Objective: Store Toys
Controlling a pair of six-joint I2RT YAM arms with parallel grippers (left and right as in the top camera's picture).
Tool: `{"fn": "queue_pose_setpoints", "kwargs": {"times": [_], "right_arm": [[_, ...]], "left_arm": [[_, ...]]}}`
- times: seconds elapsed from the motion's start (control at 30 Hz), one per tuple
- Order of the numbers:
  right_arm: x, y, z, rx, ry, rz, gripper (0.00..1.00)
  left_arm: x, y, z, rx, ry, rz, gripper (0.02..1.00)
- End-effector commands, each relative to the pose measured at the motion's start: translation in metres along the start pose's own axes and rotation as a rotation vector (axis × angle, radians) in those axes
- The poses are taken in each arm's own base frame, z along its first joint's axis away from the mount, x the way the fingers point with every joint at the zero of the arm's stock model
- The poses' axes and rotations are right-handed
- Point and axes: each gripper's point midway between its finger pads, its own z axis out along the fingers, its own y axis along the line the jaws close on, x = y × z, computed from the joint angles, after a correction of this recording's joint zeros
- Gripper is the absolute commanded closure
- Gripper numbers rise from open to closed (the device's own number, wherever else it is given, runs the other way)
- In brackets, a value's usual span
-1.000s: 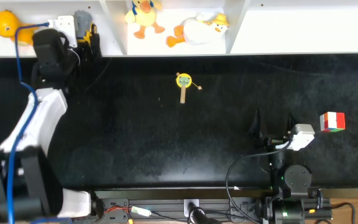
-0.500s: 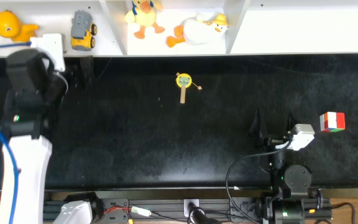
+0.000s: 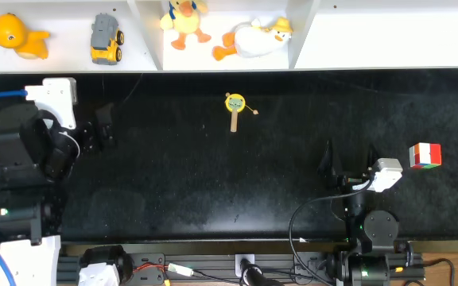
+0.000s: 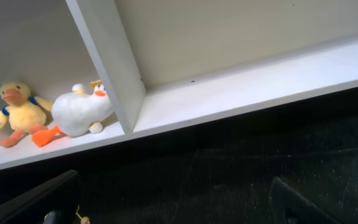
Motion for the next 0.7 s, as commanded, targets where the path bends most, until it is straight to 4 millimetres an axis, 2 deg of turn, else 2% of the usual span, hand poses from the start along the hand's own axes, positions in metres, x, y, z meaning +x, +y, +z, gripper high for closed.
{"fn": "queue_pose_setpoints", "kwargs": {"times": [0.03, 0.33, 0.43, 0.53, 0.7], "right_arm": [[0.004, 0.0, 0.0, -0.002, 0.001, -0.003, 0.005], [0.004, 0.0, 0.0, -0.002, 0.001, -0.003, 0.005], [0.004, 0.0, 0.0, -0.001, 0.002, -0.003, 0.007], [0.004, 0.0, 0.0, -0.002, 0.002, -0.003, 0.007], [0.004, 0.0, 0.0, -0.002, 0.002, -0.003, 0.007]], "left_arm": [[0.0, -0.001, 0.004, -0.002, 0.021, 0.021, 0.02], [0.014, 0.001, 0.027, 0.004, 0.114, 0.013, 0.02], [0.015, -0.002, 0.027, 0.019, 0.116, 0.008, 0.02], [0.013, -0.007, 0.02, 0.046, 0.093, 0.009, 0.02], [0.02, -0.008, 0.01, 0.044, 0.007, 0.018, 0.02]]}}
